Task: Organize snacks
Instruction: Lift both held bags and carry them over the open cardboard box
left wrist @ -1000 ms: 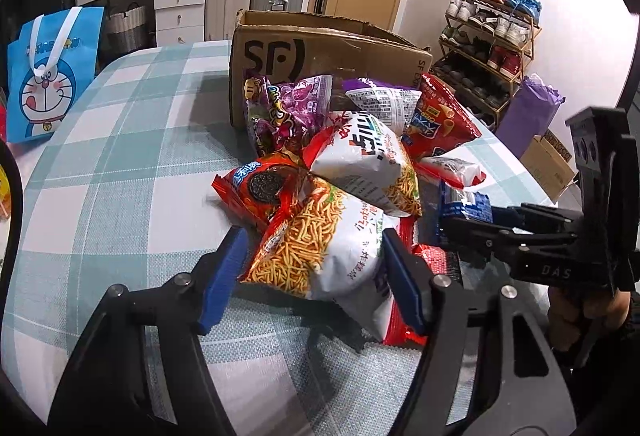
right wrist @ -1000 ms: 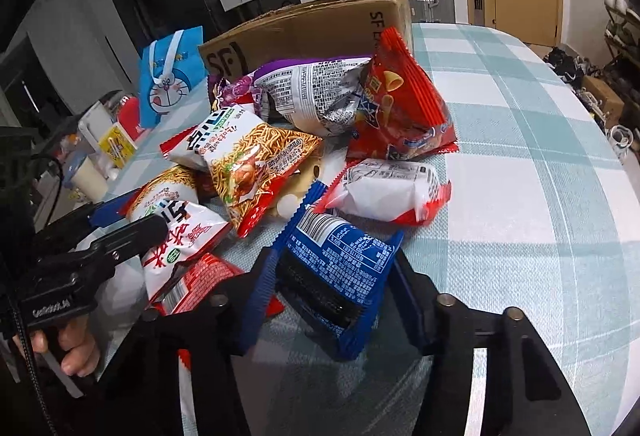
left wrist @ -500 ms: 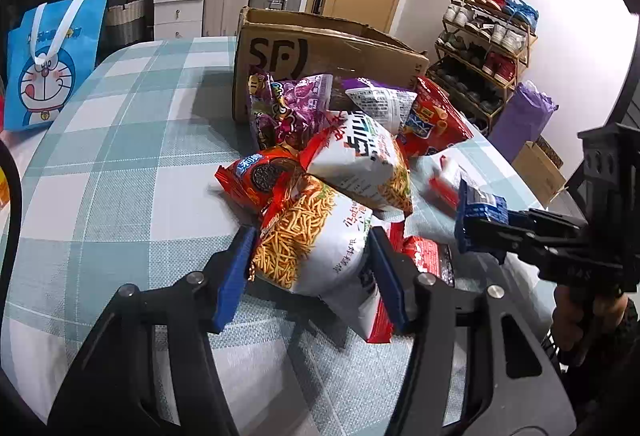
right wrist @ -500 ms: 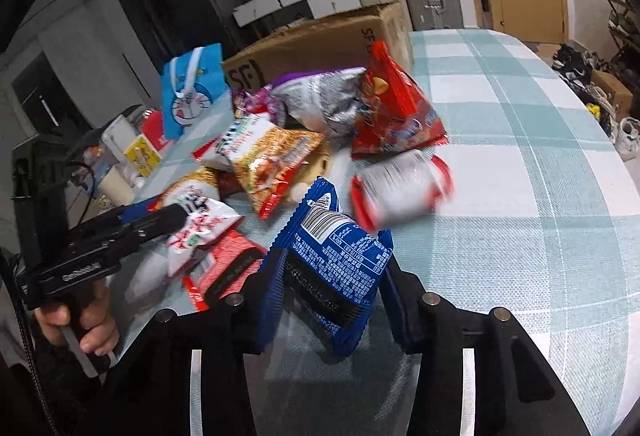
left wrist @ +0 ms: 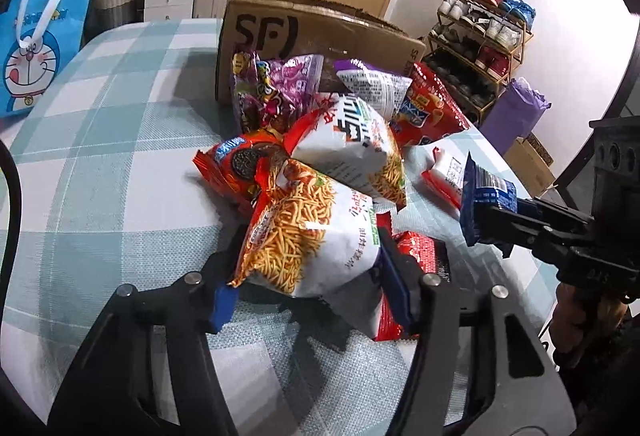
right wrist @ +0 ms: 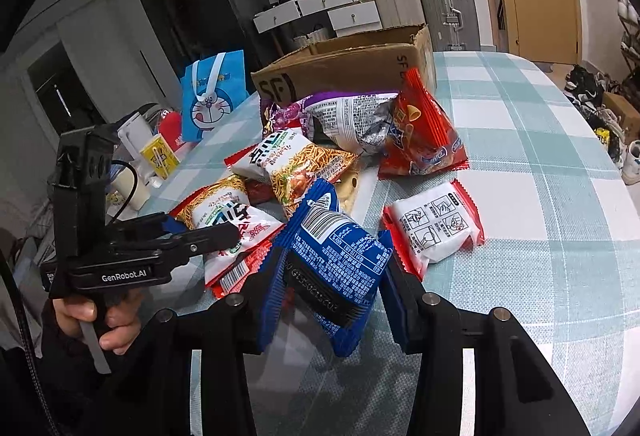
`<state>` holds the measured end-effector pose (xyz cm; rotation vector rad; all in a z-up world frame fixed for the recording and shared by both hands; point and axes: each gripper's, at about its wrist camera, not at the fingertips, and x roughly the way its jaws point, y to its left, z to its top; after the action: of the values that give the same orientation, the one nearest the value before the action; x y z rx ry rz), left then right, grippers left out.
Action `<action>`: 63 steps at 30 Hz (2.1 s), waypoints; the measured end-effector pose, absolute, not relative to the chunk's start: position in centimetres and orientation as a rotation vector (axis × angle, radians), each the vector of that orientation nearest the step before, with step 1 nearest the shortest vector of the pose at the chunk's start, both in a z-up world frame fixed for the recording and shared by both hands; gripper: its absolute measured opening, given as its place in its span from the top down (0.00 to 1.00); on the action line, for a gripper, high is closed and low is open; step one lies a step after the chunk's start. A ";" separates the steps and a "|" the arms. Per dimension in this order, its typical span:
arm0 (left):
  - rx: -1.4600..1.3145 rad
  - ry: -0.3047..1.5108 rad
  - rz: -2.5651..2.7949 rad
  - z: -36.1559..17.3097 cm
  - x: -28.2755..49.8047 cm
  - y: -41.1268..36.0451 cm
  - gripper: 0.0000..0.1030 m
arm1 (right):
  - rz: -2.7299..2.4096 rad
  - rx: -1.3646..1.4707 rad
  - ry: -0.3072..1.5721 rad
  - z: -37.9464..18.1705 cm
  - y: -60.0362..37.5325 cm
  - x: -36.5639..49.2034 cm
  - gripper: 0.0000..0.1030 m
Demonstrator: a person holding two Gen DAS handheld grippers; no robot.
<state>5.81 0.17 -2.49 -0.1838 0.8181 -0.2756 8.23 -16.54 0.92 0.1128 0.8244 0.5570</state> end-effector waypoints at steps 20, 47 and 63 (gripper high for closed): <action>-0.164 0.620 -0.225 4.5 2.2 1.9 0.49 | 0.557 0.137 0.695 5.1 -17.3 9.0 0.56; -0.140 0.519 -0.127 12.1 13.2 2.1 0.49 | 0.546 0.143 0.606 10.9 -16.3 17.8 0.56; -0.136 0.581 -0.143 10.8 22.6 1.6 0.49 | 0.514 0.112 0.658 9.7 -14.5 24.7 0.56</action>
<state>22.64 1.63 10.85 -0.1362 0.5811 -0.1430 24.73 -14.45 9.74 0.1125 0.6580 0.5137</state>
